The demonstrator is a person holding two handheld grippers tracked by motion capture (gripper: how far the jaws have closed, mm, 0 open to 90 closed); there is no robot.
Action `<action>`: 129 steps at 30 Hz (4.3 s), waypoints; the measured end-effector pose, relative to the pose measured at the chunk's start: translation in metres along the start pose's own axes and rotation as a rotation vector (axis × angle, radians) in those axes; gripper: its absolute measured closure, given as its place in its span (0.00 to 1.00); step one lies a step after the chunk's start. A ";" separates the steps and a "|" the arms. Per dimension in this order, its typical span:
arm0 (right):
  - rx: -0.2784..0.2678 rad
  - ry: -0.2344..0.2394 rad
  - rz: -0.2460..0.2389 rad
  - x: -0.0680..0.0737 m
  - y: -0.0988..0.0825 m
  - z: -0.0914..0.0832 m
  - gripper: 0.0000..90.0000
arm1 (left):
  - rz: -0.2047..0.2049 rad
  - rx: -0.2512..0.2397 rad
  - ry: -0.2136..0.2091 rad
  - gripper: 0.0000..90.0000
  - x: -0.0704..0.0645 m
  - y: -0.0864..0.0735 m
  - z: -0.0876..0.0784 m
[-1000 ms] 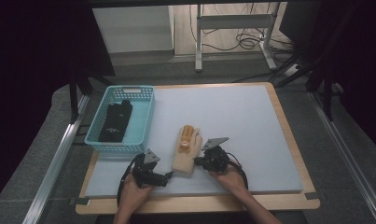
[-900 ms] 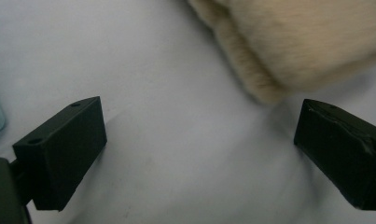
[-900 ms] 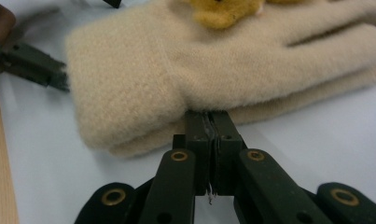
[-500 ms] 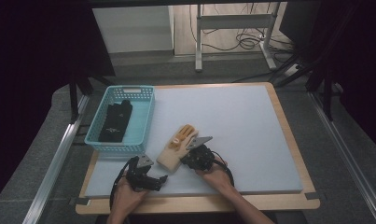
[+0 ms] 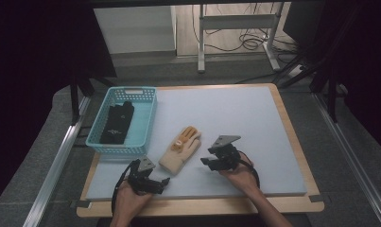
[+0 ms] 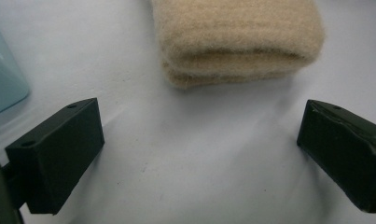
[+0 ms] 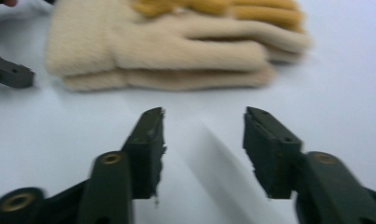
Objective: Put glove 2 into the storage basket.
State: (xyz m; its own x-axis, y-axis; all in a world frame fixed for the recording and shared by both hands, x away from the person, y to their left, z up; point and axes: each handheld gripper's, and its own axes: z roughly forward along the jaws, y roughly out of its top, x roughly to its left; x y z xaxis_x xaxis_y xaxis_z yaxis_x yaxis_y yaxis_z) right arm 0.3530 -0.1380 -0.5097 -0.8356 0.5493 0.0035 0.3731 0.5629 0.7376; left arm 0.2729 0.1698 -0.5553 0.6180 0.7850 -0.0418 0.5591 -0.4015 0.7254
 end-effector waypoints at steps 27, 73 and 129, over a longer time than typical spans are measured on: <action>0.024 -0.229 0.144 -0.072 -0.072 -0.049 0.19 | 0.002 0.020 -0.006 0.01 0.001 0.003 0.000; 0.020 -0.237 0.141 -0.071 -0.073 -0.048 0.19 | -0.006 0.243 -0.017 0.00 -0.004 0.103 0.070; 0.021 -0.236 0.139 -0.071 -0.073 -0.048 0.19 | -0.195 0.186 0.165 0.62 0.107 0.164 -0.044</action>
State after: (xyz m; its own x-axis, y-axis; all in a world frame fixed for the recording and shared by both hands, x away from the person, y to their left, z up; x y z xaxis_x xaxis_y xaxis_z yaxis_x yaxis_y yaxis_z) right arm 0.3657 -0.2483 -0.5314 -0.6597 0.7495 -0.0551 0.4880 0.4830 0.7271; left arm 0.4063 0.2085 -0.4100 0.3993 0.9158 -0.0445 0.7591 -0.3030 0.5761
